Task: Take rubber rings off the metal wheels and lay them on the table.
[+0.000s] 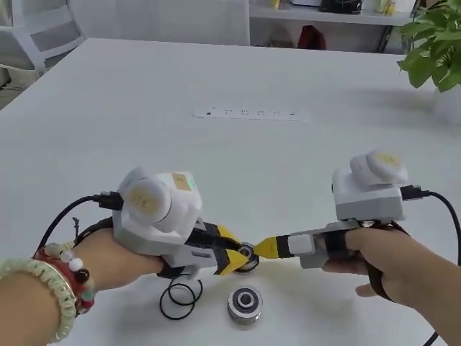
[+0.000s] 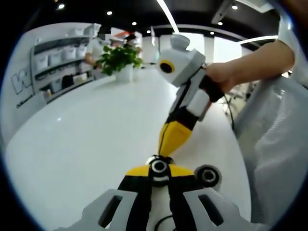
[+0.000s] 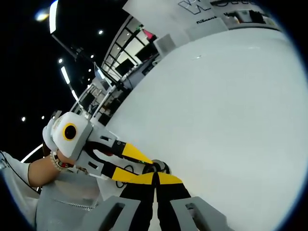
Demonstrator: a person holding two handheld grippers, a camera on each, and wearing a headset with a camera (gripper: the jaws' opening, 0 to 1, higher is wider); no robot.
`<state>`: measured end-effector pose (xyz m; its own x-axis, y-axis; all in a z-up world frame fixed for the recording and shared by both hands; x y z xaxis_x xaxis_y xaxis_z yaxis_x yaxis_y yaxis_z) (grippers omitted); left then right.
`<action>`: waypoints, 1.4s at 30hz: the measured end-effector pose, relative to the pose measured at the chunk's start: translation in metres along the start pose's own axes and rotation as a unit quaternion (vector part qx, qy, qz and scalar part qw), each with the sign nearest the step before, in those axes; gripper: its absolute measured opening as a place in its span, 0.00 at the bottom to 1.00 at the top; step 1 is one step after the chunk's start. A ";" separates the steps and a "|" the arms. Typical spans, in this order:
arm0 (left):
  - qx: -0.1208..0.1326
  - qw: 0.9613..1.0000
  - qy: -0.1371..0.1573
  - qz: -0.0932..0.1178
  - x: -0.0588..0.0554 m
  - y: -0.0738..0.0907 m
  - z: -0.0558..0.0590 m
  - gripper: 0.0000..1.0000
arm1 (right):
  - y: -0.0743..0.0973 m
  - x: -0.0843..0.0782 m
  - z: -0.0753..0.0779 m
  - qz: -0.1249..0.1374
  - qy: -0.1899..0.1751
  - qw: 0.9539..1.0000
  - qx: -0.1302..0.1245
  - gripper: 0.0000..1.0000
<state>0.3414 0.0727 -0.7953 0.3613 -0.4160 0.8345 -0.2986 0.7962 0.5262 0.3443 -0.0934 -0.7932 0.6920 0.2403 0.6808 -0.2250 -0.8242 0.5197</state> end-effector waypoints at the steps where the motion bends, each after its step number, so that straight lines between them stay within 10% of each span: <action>1: 0.001 1.000 0.001 0.001 0.000 0.000 0.000 0.12 | 0.000 0.000 -0.001 0.001 -0.001 1.000 0.001 0.00; 41: 0.009 1.000 -0.019 0.010 -0.002 0.001 0.002 0.13 | -0.010 0.006 -0.009 0.008 0.008 1.000 0.023 0.00; 42: 0.010 1.000 -0.022 0.010 -0.002 0.001 0.002 0.13 | -0.011 0.008 -0.016 0.021 -0.003 0.998 0.062 0.00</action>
Point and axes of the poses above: the centre of the closed fingertips' face, and the gripper's own axes: y roughly backward along the fingers, z roughly to its right, x roughly out of its top, the point moved 10 cm from there along y, roughly backward along the fingers, and after that the axes turned 11 degrees about y, right-handed, at the moved point
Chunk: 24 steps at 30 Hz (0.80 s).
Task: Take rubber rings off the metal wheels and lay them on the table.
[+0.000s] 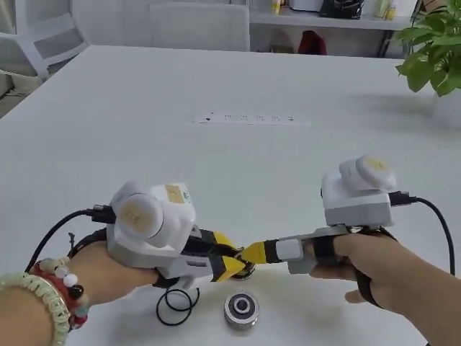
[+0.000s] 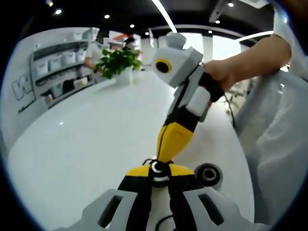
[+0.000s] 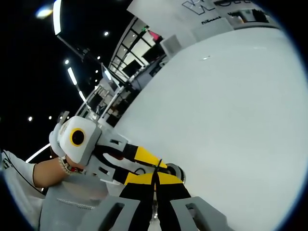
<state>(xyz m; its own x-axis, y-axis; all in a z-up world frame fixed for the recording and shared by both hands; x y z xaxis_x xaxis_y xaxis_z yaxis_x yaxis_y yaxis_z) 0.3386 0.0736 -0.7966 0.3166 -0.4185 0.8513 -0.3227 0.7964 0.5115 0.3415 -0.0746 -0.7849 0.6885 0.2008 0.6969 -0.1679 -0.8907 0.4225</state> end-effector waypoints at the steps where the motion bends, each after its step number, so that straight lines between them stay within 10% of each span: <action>1: 0.000 1.000 -0.001 0.000 0.000 0.000 0.000 0.13 | 0.000 0.002 -0.002 0.009 -0.007 1.000 0.005 0.00; 12: 0.009 1.000 0.000 -0.012 0.004 -0.001 0.003 0.14 | 0.003 -0.001 0.010 -0.026 0.014 0.998 -0.059 0.00; 24: -0.021 0.999 -0.001 -0.033 0.017 0.012 0.009 0.26 | 0.011 0.006 0.011 -0.020 0.015 0.997 -0.073 0.00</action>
Point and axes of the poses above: the centre of the closed fingertips' face, and the gripper's own axes: y roughly backward along the fingers, z roughly to its right, x roughly out of its top, the point moved 10 cm from there along y, roughly backward along the fingers, and after that the axes turned 11 degrees about y, right-handed, at the moved point
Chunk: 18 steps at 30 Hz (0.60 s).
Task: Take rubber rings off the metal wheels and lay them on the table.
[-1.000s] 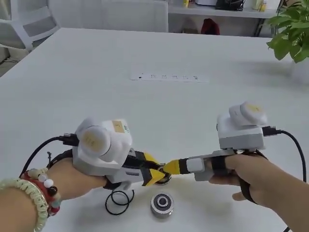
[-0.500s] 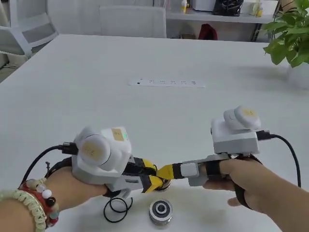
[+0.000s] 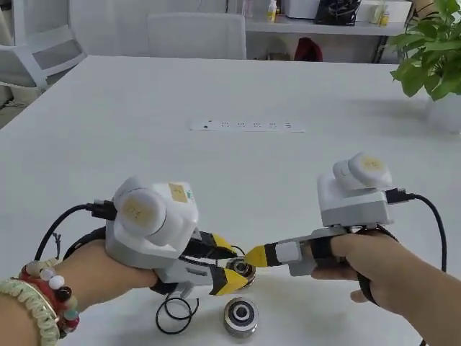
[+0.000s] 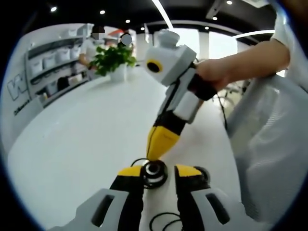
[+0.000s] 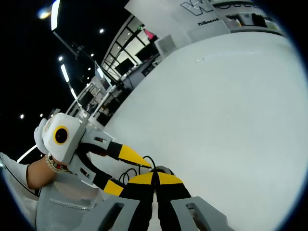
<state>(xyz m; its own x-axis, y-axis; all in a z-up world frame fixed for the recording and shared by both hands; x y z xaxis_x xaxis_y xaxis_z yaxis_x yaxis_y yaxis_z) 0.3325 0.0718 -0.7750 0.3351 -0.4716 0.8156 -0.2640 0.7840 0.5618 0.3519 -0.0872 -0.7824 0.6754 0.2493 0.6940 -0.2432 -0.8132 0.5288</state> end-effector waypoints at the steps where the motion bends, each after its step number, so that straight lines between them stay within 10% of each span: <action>1: -0.002 1.000 -0.001 -0.001 0.001 0.002 0.000 0.27 | 0.001 0.000 -0.001 0.004 -0.002 1.000 0.000 0.00; 9: -0.025 0.999 -0.025 0.027 0.026 0.029 0.011 0.36 | 0.008 0.006 -0.013 0.023 -0.001 1.000 -0.004 0.00; 18: 0.003 0.997 -0.044 0.058 0.043 0.084 0.020 0.49 | 0.015 0.015 -0.022 0.036 0.014 0.999 0.001 0.00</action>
Point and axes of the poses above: the centre of the closed fingertips' face, and the gripper's own axes: y roughly backward along the fingers, z roughly to its right, x roughly out of its top, the point moved 10 cm from there along y, roughly backward along the fingers, and after that the axes turned 11 degrees about y, right-handed, at the moved point
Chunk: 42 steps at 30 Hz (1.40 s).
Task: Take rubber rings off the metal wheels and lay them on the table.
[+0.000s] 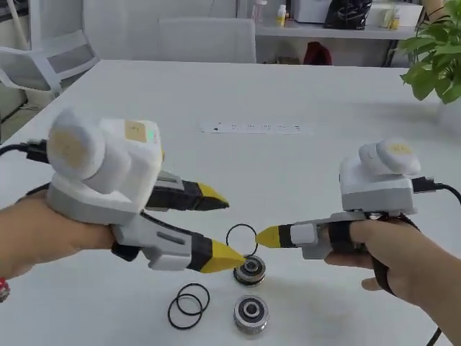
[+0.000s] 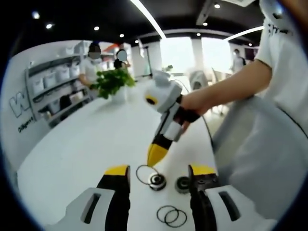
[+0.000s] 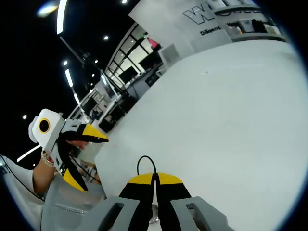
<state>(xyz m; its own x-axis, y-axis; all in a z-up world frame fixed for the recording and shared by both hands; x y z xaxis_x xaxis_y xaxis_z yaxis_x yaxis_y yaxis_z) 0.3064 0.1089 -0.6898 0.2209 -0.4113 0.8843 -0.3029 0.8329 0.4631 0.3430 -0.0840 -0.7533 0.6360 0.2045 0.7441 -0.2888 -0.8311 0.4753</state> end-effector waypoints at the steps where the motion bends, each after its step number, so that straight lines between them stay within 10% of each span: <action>1: 0.005 1.000 0.000 0.006 0.001 0.005 0.001 0.51 | 0.001 0.001 -0.001 0.000 0.002 1.000 0.001 0.00; 13: 0.089 0.995 0.029 0.034 -0.013 0.079 0.018 0.65 | 0.012 0.013 -0.006 0.034 0.001 0.999 0.020 0.00; 25: 0.161 0.983 0.078 0.038 -0.047 0.118 0.028 0.76 | 0.008 0.019 -0.017 0.036 0.019 0.998 0.051 0.00; 42: 0.181 0.975 0.125 0.031 -0.076 0.124 0.043 0.77 | -0.025 -0.004 -0.036 -0.080 0.117 0.988 0.058 0.00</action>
<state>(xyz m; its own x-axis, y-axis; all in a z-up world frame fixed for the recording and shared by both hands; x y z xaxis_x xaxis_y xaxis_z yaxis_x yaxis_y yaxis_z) 0.2125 0.2277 -0.6970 0.3975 -0.2233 0.8900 -0.6199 0.6498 0.4399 0.3215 -0.0454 -0.7509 0.4807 0.4413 0.7578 -0.1052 -0.8289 0.5494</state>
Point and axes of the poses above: the centre of the closed fingertips' face, and the gripper's own axes: y roughly backward along the fingers, z roughly to its right, x roughly out of its top, the point moved 10 cm from there along y, roughly backward along the fingers, and after that the axes turned 11 degrees about y, right-handed, at the moved point
